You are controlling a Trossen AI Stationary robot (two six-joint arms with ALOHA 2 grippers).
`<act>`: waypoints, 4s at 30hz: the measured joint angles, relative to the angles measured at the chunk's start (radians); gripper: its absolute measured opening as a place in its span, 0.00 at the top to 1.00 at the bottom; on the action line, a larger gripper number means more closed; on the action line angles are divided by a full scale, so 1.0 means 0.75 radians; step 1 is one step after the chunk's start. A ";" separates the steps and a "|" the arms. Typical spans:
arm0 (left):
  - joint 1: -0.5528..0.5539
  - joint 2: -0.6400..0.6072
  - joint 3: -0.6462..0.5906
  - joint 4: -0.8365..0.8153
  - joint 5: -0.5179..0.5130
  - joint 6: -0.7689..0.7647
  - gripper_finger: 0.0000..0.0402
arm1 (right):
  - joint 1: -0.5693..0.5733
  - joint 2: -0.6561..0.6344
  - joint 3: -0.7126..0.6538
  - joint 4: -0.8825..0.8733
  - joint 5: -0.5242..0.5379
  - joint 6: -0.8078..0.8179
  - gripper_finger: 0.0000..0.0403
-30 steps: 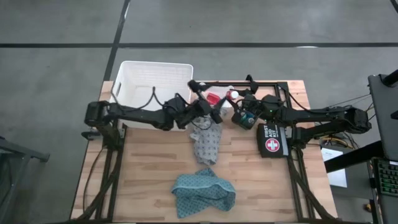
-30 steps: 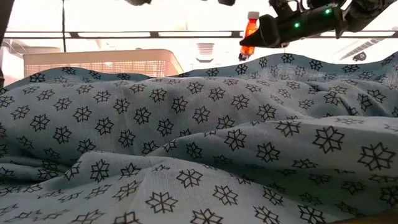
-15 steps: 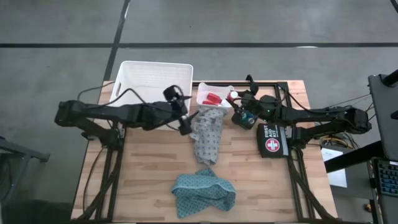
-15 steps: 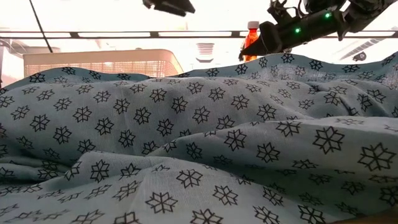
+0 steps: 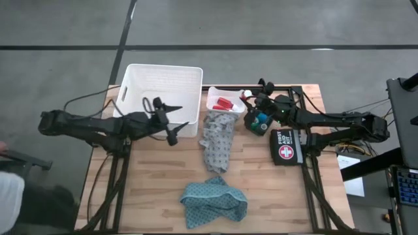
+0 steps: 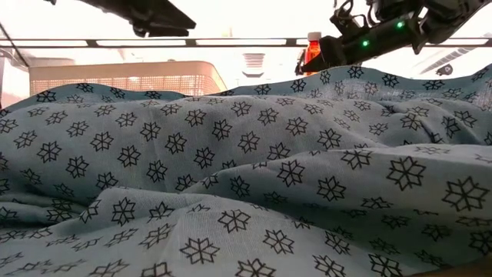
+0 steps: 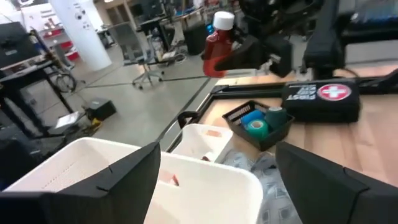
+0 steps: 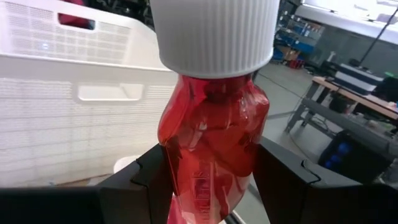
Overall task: Pick & Place Medicine items
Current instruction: Put the red medicine bottle into the small white bin
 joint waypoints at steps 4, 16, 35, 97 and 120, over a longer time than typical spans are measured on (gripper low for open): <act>0.000 -0.119 -0.067 0.011 0.095 -0.012 0.21 | -0.023 0.000 0.000 0.021 -0.003 -0.002 0.55; 0.000 -0.172 -0.087 -0.034 0.201 -0.037 0.21 | -0.021 0.001 0.027 -0.014 -0.158 0.072 0.55; 0.000 -0.172 -0.087 -0.041 0.198 -0.037 0.21 | -0.021 0.001 0.045 -0.063 -0.158 0.072 0.55; 0.000 -0.172 -0.087 -0.074 0.199 -0.037 0.21 | -0.296 0.939 1.103 -1.454 -0.349 0.294 0.55; 0.000 -0.172 -0.088 -0.280 0.199 -0.037 0.22 | -0.313 1.086 1.079 -1.469 -0.348 0.354 0.55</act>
